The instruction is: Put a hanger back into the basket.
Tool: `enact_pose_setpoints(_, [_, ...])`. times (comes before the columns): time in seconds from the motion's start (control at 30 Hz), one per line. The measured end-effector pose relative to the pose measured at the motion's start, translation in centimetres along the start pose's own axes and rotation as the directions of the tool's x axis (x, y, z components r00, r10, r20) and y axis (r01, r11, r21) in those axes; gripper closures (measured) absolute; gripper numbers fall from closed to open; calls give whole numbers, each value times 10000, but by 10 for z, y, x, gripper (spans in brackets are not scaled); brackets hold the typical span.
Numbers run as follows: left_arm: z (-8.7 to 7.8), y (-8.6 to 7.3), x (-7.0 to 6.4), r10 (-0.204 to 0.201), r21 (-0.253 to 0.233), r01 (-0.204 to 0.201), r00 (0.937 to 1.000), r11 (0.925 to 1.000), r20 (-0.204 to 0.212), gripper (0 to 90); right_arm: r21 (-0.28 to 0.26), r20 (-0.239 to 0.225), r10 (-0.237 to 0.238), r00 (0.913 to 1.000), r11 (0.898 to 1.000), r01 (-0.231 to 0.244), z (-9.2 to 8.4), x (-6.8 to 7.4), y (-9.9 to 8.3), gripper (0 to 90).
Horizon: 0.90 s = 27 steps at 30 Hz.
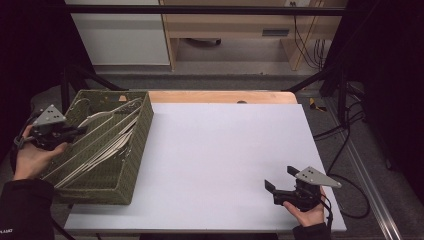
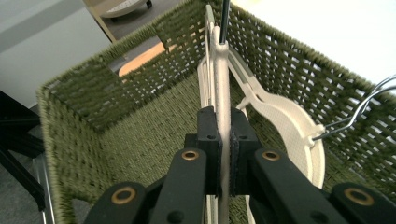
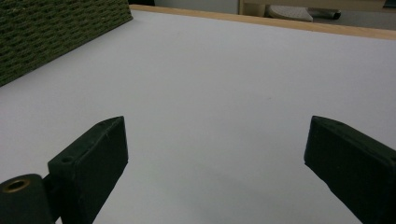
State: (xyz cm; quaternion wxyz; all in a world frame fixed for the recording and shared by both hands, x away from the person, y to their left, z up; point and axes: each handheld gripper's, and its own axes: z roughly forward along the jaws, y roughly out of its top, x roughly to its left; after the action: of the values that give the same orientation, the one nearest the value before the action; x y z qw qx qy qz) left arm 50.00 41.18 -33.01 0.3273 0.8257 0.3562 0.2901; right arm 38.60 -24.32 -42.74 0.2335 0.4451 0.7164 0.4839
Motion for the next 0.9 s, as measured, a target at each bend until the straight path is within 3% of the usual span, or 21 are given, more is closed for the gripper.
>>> enact_pose_setpoints(0.27, [20,-16,-13,-110,86,110,9999,9999,43,857,27,-56,-53,10000,10000,53,1,0,0,69])
enact_pose_setpoints(0.4, [28,-23,-18,-241,396,234,9996,9989,163,848,31,-57,-47,10000,10000,47,0,0,0,69])
enact_pose_setpoints(0.53, [35,-29,-23,-292,1034,265,9993,9943,248,821,26,-40,-14,10000,10000,15,1,0,0,69])
enact_pose_setpoints(0.63, [36,-31,-24,-791,1169,722,9953,9905,554,803,49,-20,4,10000,10000,-3,1,1,-1,69])
enact_pose_setpoints(0.7, [36,-31,-24,-846,1190,770,9946,9899,601,789,49,-41,-31,10000,10000,31,2,1,-1,69])
enact_pose_setpoints(0.77, [38,-30,-27,-1195,1345,1067,9887,9852,909,767,38,-46,-37,10000,10000,37,2,1,-1,69])
enact_pose_setpoints(0.83, [35,-28,-27,-1321,1432,1152,9845,9830,1150,724,48,-44,-7,10000,10000,7,2,1,-1,69])
enact_pose_setpoints(0.9, [32,-26,-29,-1278,1286,1133,9857,9852,1100,703,58,-54,-16,10000,10000,16,2,1,-1,69])
